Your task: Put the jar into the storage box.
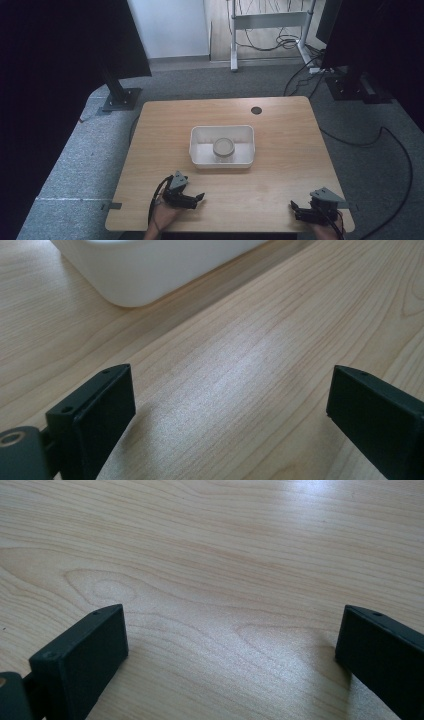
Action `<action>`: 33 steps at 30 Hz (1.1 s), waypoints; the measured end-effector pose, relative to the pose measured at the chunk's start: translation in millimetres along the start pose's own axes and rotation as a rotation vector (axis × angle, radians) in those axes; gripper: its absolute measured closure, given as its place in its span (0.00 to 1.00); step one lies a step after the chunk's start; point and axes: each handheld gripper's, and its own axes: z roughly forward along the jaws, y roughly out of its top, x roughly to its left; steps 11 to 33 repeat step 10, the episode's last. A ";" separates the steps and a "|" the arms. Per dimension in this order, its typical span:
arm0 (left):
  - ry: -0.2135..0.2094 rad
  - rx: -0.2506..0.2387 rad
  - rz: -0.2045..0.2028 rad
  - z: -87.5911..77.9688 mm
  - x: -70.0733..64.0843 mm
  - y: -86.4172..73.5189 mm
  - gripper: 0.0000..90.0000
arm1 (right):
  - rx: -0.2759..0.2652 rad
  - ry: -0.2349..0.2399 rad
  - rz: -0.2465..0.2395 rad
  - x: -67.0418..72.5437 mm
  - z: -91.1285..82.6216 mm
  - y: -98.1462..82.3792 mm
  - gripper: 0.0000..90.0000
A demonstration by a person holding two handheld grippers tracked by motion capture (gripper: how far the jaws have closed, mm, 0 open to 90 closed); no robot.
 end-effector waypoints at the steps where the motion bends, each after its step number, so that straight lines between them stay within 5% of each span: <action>1: 0.001 0.004 -0.003 0.2 0.1 0.0 0.06 | 0.000 0.000 0.000 0.0 0.0 0.0 0.00; 10: 0.036 0.072 0.012 5.6 -2.9 1.6 0.06 | 0.000 0.000 0.000 0.0 0.0 0.0 0.00; 33: 0.036 0.072 0.012 5.6 -2.9 1.6 0.06 | 0.000 0.000 0.000 0.0 0.0 0.0 0.00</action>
